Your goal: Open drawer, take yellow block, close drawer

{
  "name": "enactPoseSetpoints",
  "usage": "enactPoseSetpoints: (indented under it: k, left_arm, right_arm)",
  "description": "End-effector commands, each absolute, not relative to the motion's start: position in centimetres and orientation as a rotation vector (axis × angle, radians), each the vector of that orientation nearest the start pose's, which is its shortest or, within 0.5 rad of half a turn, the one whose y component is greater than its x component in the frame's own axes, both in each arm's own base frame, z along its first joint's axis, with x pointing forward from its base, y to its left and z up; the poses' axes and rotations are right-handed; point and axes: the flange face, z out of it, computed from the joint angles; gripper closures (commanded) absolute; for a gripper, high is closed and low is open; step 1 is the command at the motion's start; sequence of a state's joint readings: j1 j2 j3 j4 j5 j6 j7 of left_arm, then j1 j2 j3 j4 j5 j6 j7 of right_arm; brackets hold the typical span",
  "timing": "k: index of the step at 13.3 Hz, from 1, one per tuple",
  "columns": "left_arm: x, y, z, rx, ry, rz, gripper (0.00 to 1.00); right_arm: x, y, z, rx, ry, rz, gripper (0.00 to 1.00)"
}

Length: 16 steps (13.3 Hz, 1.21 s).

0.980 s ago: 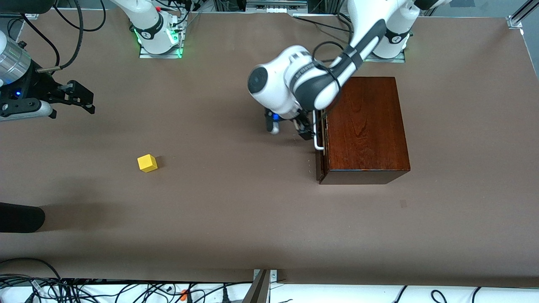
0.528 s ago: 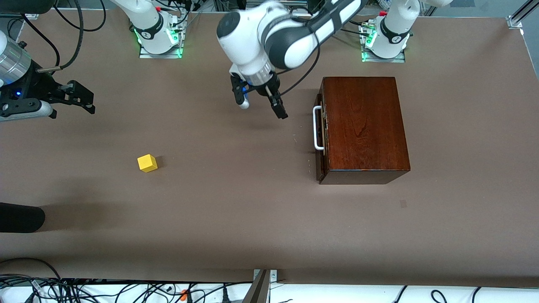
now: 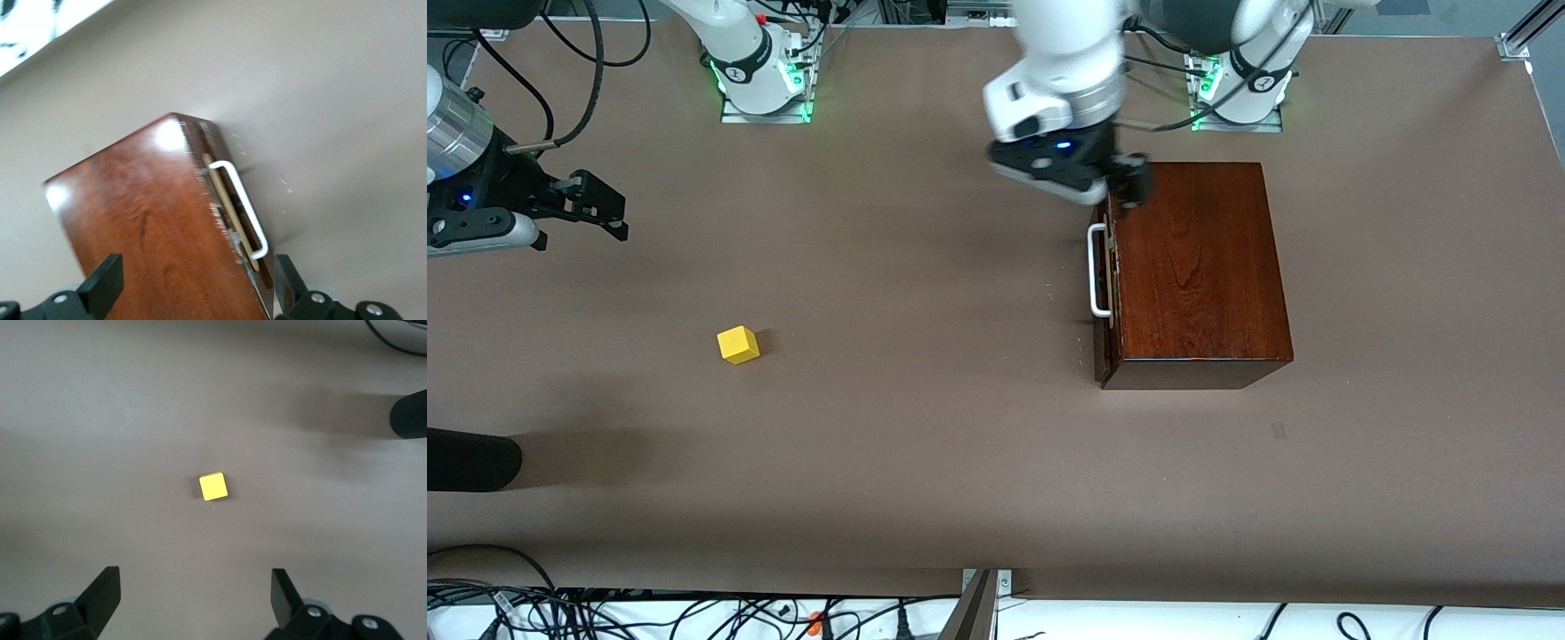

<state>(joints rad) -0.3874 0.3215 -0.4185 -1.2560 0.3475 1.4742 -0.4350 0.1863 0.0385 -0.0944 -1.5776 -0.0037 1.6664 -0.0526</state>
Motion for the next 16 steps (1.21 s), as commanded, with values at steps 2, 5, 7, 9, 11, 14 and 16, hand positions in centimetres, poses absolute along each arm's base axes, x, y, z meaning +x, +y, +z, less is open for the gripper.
enactPoseSetpoints:
  k: [2,5,7,9,11,14,16]
  left_arm:
    - [52.4,-30.9,61.6,-2.993,0.006,-0.014,0.0]
    - [54.4,-20.8,63.0,-3.061,-0.217,0.121,0.0]
    - [54.0,-15.1,63.3,-3.072,-0.123,0.143,0.0]
    - [54.2,-10.5,63.4,-3.091,-0.074,0.128,0.0]
    - [54.9,-6.9,62.2,-3.11,0.079,0.08,0.0]
    - [55.0,-5.3,61.0,-3.141,0.106,0.039,0.0]
    - [55.2,-5.6,60.9,-3.139,0.115,0.039,0.0]
  right_arm:
    - [57.3,5.4,61.4,-3.146,-0.209,-0.076,0.0]
    - [57.4,5.3,61.4,-3.146,-0.206,-0.076,0.0]
    - [57.4,5.3,61.4,-3.146,-0.204,-0.076,0.0]
    - [57.4,5.3,61.4,-3.146,-0.204,-0.076,0.0]
    - [57.4,5.2,61.4,-3.146,-0.202,-0.076,0.0]
    - [57.4,4.7,61.4,-3.146,-0.199,-0.076,0.0]
    - [57.4,4.6,61.4,-3.146,-0.194,-0.076,0.0]
